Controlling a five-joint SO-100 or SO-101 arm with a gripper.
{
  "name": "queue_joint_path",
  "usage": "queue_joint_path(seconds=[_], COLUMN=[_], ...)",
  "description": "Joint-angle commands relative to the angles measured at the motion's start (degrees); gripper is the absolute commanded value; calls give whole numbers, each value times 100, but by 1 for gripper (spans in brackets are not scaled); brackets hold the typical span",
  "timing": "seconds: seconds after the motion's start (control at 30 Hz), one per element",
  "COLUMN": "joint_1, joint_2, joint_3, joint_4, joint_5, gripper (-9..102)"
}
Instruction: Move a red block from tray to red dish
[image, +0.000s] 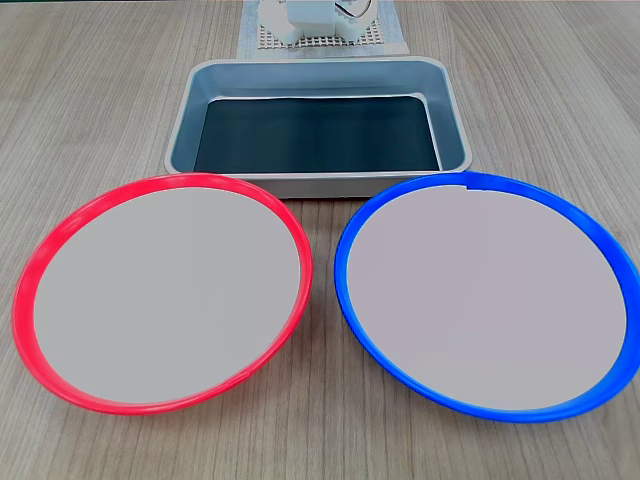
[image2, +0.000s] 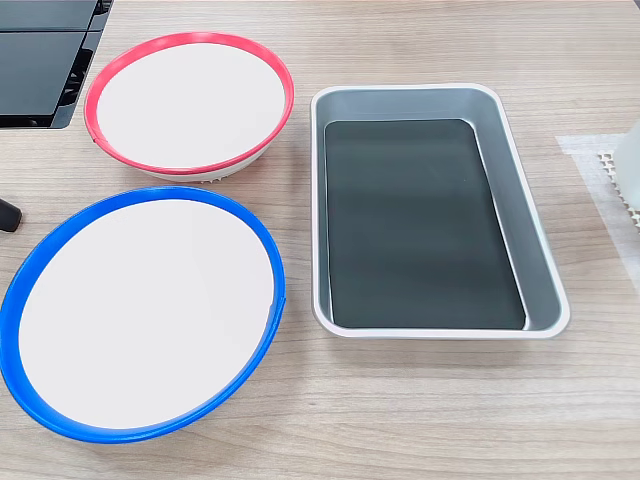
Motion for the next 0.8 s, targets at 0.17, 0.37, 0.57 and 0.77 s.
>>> queue_joint_path(seconds=[0.17,0.37,0.57,0.77], joint_1=[-35,-62,-114,-141], joint_2=[-1828,-2777,-2575,-1556], joint_3=[255,-79,-53,158], joint_4=[-1521,-1679,-1705,-1890], joint_5=[-888,-1406,-1529,-642], gripper=[0,11,33,27])
